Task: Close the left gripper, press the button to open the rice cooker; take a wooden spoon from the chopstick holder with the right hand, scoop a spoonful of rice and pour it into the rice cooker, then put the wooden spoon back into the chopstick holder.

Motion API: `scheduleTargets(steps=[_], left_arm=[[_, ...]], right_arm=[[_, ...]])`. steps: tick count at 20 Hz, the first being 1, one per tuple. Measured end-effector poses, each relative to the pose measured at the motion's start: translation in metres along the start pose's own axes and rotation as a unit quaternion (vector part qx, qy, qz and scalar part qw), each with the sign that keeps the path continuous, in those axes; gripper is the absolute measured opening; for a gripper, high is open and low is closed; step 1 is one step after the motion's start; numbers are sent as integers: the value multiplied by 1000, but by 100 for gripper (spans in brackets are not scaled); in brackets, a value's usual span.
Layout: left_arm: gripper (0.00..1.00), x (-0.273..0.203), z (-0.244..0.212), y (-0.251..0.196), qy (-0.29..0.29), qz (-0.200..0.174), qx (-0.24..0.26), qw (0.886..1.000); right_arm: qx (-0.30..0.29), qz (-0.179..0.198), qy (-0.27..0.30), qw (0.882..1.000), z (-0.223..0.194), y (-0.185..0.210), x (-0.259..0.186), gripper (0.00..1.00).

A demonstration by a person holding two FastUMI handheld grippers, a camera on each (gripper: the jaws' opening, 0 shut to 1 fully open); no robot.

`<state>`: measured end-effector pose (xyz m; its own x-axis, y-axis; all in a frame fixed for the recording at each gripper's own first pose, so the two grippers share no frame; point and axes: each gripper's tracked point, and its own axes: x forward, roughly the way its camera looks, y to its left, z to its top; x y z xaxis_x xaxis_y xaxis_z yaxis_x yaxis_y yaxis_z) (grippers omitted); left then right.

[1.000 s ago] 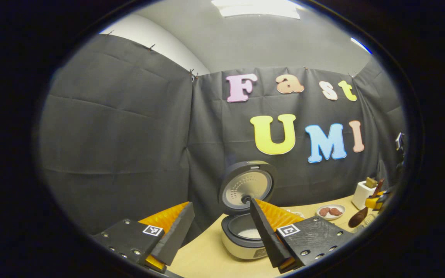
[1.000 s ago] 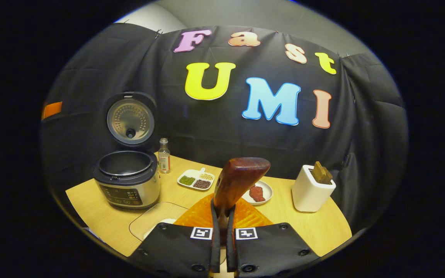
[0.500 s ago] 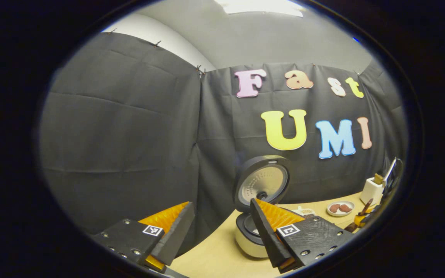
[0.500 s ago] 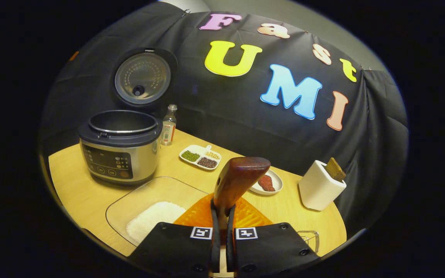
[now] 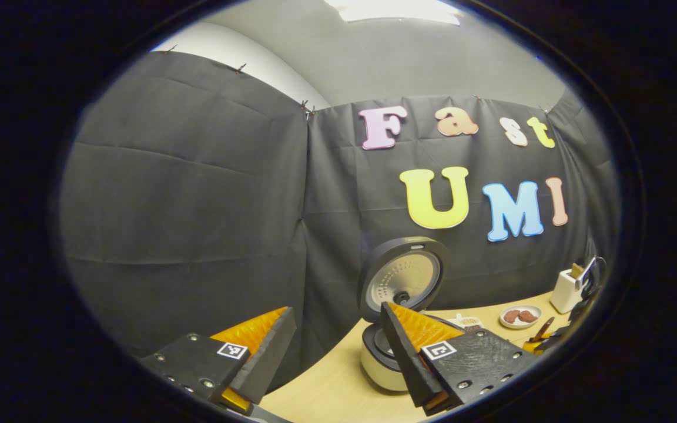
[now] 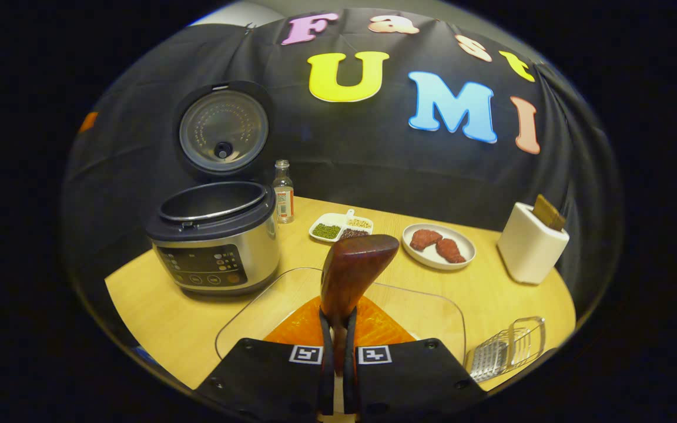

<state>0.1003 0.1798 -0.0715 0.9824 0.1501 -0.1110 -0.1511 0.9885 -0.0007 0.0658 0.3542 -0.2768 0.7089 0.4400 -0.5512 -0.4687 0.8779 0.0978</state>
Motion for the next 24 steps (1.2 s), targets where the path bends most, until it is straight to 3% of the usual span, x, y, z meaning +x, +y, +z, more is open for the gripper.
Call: scheduleTargets(steps=[3,6,10,14,17,20,24], left_arm=[[87,-4,7,-4,-4,-2,0,1000],[87,-8,9,-9,-9,-3,3,1000],[87,-13,20,-12,-15,-4,11,1000],[87,-15,25,-21,-21,-10,12,1000],[91,-14,25,-25,-22,-14,11,1000],[87,-12,22,-25,-21,-17,8,1000],[87,-7,17,-17,-19,-17,10,1000]], right_arm=[[107,23,21,994,-3,-6,-5,8],[200,28,39,979,-3,-25,-4,8],[312,39,39,949,6,-52,-12,7],[408,56,29,911,27,-74,-22,5],[460,72,15,885,49,-80,-27,8],[495,101,4,863,76,-74,-23,8],[497,132,-8,858,113,-54,-10,7]])
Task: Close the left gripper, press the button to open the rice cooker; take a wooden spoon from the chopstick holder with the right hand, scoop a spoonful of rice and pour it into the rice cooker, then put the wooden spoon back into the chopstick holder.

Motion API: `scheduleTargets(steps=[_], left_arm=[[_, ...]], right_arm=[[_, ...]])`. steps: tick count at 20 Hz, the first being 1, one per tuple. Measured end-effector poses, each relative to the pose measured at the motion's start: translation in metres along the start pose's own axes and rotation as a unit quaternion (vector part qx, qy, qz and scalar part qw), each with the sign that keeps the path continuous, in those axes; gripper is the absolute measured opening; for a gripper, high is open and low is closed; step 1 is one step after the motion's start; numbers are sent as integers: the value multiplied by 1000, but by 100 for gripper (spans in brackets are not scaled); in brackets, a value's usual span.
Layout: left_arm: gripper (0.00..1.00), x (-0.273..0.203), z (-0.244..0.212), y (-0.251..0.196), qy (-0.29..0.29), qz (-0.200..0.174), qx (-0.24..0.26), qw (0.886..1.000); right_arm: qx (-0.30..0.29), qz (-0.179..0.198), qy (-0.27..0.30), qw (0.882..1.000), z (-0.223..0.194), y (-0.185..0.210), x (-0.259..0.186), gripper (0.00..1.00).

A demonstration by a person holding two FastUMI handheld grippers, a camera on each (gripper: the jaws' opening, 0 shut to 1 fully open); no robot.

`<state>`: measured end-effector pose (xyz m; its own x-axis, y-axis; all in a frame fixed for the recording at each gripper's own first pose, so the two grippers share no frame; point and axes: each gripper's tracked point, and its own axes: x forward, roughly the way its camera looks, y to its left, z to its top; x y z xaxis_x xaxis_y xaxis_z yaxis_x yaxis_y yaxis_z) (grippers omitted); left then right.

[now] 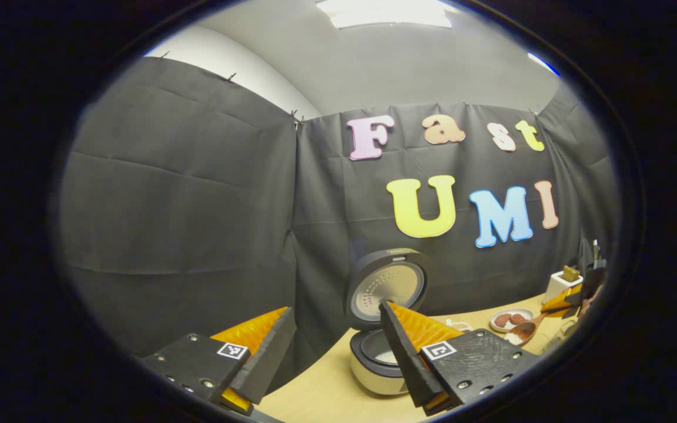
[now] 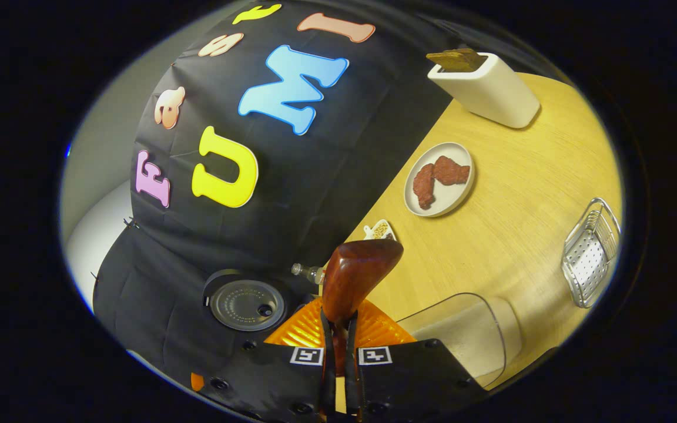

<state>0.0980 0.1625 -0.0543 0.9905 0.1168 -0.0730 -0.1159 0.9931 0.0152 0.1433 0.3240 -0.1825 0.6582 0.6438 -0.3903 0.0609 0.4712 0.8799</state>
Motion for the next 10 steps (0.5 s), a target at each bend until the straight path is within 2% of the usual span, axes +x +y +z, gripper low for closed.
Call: scheduleTargets(steps=[5,8,9,10], left_arm=[[87,6,-5,22,4,13,10,1000],[87,12,-13,33,7,23,15,1000],[87,12,-14,41,9,27,13,1000],[87,11,-17,48,11,31,11,999]], right_arm=[[-11,48,13,999,-15,57,40,5],[-24,64,27,997,-33,84,71,7],[-30,68,34,997,-42,91,80,4],[-36,70,39,996,-50,98,90,7]])
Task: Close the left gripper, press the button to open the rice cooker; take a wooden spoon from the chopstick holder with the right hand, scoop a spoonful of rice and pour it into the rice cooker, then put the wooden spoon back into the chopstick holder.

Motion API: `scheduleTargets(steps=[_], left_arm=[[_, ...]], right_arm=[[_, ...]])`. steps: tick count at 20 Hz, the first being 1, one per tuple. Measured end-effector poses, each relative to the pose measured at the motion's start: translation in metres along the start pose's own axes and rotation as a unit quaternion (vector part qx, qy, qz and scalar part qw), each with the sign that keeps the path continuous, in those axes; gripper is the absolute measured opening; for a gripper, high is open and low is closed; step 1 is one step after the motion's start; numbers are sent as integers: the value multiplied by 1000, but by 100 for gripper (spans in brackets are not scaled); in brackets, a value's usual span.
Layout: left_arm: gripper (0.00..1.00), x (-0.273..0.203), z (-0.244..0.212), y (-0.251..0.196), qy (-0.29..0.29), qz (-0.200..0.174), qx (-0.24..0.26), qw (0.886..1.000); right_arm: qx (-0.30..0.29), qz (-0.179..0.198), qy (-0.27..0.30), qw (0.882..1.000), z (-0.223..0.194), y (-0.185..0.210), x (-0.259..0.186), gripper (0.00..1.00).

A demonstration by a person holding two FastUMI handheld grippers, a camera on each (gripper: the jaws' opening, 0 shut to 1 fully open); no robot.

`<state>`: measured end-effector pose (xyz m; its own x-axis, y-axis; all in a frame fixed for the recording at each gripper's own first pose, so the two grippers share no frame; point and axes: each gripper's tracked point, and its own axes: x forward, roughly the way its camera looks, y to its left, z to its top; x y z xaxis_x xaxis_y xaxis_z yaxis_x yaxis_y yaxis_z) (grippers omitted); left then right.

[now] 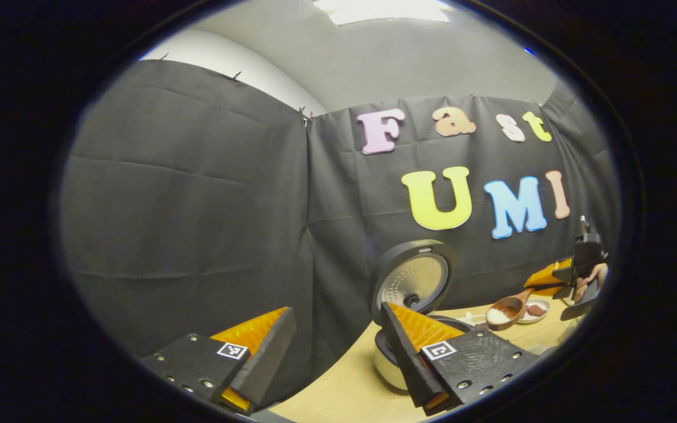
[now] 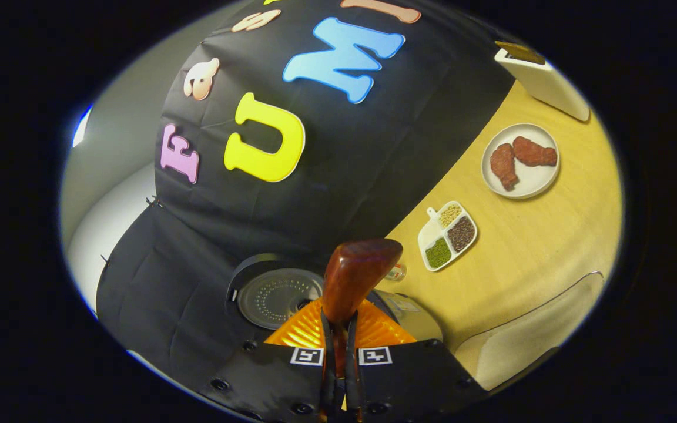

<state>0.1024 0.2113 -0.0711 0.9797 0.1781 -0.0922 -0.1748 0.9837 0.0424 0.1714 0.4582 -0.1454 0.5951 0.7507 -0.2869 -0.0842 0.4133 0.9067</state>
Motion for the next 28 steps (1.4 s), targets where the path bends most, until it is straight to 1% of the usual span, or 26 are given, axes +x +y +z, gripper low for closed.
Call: scheduleTargets(steps=[1,2,6,9,10,11,12,13,14,16,17,19,21,22,23,24,25,26,27,28], left_arm=[[87,2,-3,4,2,3,-2,1000],[87,3,-7,9,3,7,-4,1000],[87,9,-20,25,13,21,-9,1000],[87,8,-29,37,20,32,-12,999],[87,8,-32,39,23,35,-13,999],[87,8,-35,42,26,38,-13,999],[87,8,-38,44,28,41,-13,999],[91,9,-39,46,30,43,-14,999],[92,8,-40,47,31,44,-15,998],[91,8,-43,46,34,45,-16,998],[92,9,-44,45,34,45,-15,998],[91,11,-43,44,33,44,-14,998],[92,12,-44,42,34,45,-17,998],[91,12,-45,41,35,44,-19,998],[91,12,-45,40,36,43,-20,998],[91,14,-46,38,35,42,-20,998],[87,14,-46,38,33,43,-20,998],[92,15,-46,39,33,44,-22,998],[87,14,-45,40,31,45,-25,998],[91,13,-44,40,31,46,-28,998]], right_arm=[[-8,2,6,1000,-7,7,11,11],[-16,3,12,1000,-14,11,23,7],[-59,1,33,998,-47,22,65,7],[-112,-9,47,993,-73,24,89,8],[-138,-12,51,989,-80,24,97,4],[-168,-16,53,984,-87,22,103,8],[-200,-20,55,978,-93,19,110,7],[-233,-27,58,970,-99,16,115,7],[-264,-33,61,962,-102,13,119,7],[-332,-40,62,940,-106,9,123,7],[-369,-39,60,927,-106,11,123,7],[-440,-35,52,896,-106,20,125,7],[-498,-25,46,866,-112,31,126,7],[-526,-21,44,849,-113,35,126,5],[-557,-17,41,829,-115,42,128,11],[-590,-13,35,807,-115,47,128,7],[-622,-9,28,783,-116,52,128,7],[-650,-5,23,760,-117,57,126,8],[-671,-1,20,741,-120,61,125,8],[-686,2,17,727,-121,63,124,11]])
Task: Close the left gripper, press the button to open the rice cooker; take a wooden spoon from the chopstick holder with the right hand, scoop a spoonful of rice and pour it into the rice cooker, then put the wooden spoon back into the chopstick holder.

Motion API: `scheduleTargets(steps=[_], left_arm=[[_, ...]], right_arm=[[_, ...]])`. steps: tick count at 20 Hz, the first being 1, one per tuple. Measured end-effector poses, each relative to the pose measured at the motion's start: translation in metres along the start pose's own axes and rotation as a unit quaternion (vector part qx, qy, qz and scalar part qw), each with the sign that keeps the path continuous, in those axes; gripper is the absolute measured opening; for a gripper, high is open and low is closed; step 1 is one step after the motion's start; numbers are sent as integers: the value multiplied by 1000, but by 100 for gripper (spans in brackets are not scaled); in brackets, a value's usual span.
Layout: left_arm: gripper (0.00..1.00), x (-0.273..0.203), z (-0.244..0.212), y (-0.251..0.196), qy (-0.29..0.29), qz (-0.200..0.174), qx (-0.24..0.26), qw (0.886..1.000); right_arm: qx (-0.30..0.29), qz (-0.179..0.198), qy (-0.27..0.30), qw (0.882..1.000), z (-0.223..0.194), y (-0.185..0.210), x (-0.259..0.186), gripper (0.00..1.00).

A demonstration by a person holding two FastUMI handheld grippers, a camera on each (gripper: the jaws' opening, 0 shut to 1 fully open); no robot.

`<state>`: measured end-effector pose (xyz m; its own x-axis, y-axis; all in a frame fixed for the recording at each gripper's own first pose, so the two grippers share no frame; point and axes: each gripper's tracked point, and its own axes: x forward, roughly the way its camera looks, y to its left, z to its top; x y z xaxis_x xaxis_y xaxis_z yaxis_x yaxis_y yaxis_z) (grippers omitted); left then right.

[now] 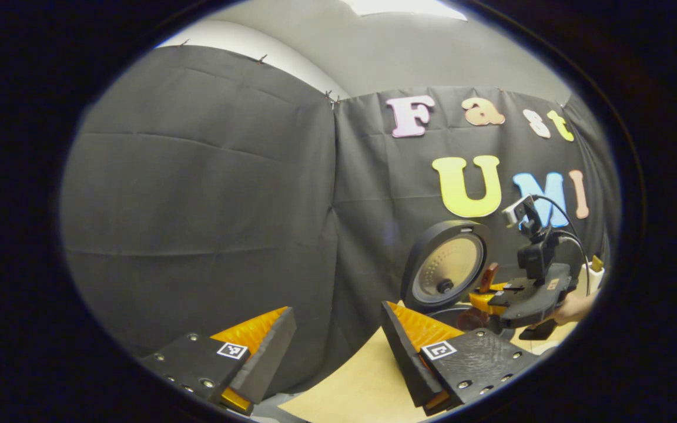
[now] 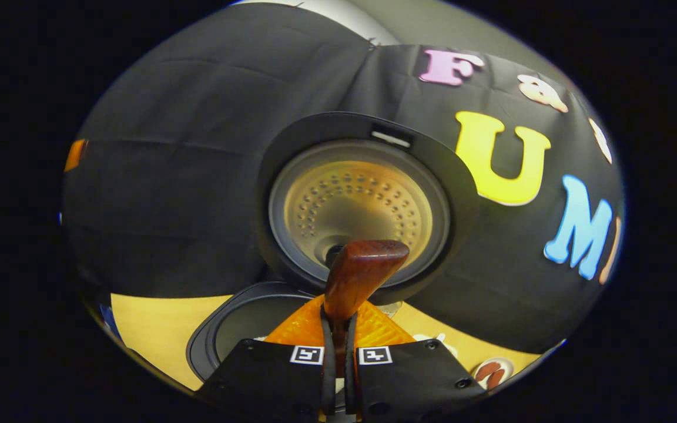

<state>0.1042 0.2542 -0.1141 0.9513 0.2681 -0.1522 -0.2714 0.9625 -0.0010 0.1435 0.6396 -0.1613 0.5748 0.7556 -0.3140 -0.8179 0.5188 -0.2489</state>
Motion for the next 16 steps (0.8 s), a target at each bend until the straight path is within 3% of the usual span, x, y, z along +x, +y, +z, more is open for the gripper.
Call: scheduleTargets(steps=[5,7,8,11,13,16], left_arm=[[91,-3,-1,8,-3,10,0,1000],[91,-5,-2,11,0,15,-4,1000],[87,-6,-4,13,2,17,-7,1000],[92,-9,0,14,0,17,-8,1000],[91,-12,4,13,-4,14,-7,1000],[87,-13,11,6,-6,3,-5,1000]], right_arm=[[-98,-19,-13,995,11,1,-4,7],[-86,-12,-10,996,11,1,-7,5],[-60,-6,-6,998,9,2,-7,8],[59,8,3,998,9,-8,-10,8],[147,14,7,989,12,-17,-19,8],[260,15,3,966,16,-33,-34,7]])
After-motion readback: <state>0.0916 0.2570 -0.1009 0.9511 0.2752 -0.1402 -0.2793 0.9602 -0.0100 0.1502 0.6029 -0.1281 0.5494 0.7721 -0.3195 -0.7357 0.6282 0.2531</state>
